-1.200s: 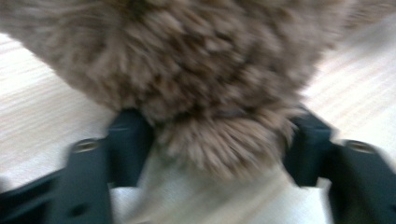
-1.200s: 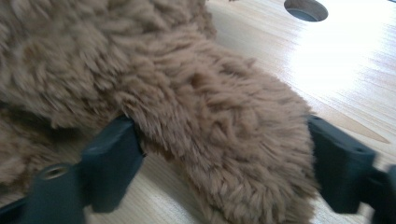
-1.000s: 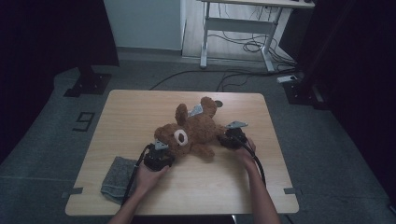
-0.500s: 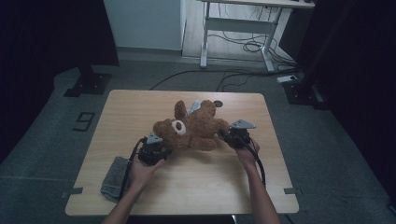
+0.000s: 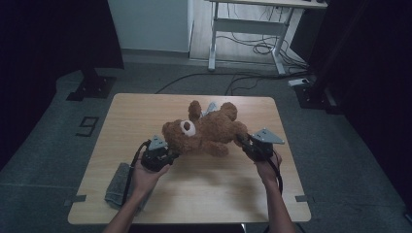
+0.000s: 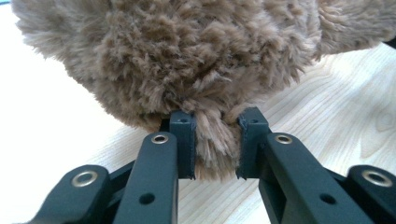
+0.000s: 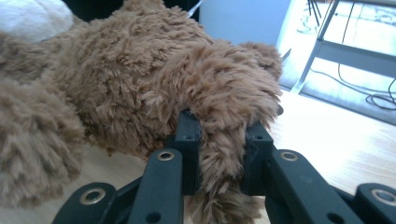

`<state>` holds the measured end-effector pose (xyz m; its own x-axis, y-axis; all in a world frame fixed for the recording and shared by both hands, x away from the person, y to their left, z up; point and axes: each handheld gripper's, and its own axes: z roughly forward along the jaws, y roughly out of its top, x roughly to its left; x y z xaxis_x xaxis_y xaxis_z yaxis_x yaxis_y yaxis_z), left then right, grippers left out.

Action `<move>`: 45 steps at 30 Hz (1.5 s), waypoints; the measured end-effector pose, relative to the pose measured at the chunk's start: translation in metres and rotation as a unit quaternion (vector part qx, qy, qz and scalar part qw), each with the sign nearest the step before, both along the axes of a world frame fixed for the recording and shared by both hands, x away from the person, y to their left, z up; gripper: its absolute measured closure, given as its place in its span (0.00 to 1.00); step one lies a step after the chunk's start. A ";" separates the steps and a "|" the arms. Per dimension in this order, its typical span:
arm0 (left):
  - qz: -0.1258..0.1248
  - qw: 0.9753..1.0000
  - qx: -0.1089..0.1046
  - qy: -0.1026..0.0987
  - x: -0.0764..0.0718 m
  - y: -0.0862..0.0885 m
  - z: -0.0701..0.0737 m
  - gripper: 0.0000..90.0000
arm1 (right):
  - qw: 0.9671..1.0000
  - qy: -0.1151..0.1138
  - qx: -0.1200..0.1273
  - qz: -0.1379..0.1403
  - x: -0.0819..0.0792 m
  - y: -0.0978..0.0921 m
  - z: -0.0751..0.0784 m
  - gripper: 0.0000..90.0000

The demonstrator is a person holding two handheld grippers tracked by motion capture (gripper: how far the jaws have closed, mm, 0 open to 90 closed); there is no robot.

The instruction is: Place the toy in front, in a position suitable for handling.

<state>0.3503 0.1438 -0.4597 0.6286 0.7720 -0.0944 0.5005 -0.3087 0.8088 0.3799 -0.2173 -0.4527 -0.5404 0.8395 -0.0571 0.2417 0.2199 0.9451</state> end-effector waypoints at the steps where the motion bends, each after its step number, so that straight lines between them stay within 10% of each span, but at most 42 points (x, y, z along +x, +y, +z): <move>1: -0.003 1.000 0.001 -0.004 -0.001 0.001 0.003 0.81 | 1.000 -0.004 0.001 0.002 -0.008 -0.002 0.003 0.82; 8: -0.009 1.000 0.007 0.005 0.000 0.003 0.001 0.81 | 1.000 -0.004 0.000 0.004 -0.027 -0.004 0.000 0.82; 21: 0.001 0.996 0.025 0.091 0.024 0.011 -0.049 0.79 | 0.998 0.058 -0.018 0.024 -0.034 0.002 -0.046 0.82; 36: 0.035 0.993 0.048 0.100 0.027 0.015 -0.045 0.57 | 0.997 0.074 -0.001 0.033 -0.041 -0.001 -0.056 0.78; 45: 0.036 0.996 0.051 0.066 -0.013 0.044 -0.025 0.35 | 0.996 0.083 0.009 0.032 -0.042 -0.005 -0.059 0.75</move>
<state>0.3372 0.1882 -0.4850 0.5588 0.8244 -0.0908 0.6236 -0.3455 0.7012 0.3378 -0.2219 -0.5120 -0.5934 0.8033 0.0509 0.3802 0.2240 0.8974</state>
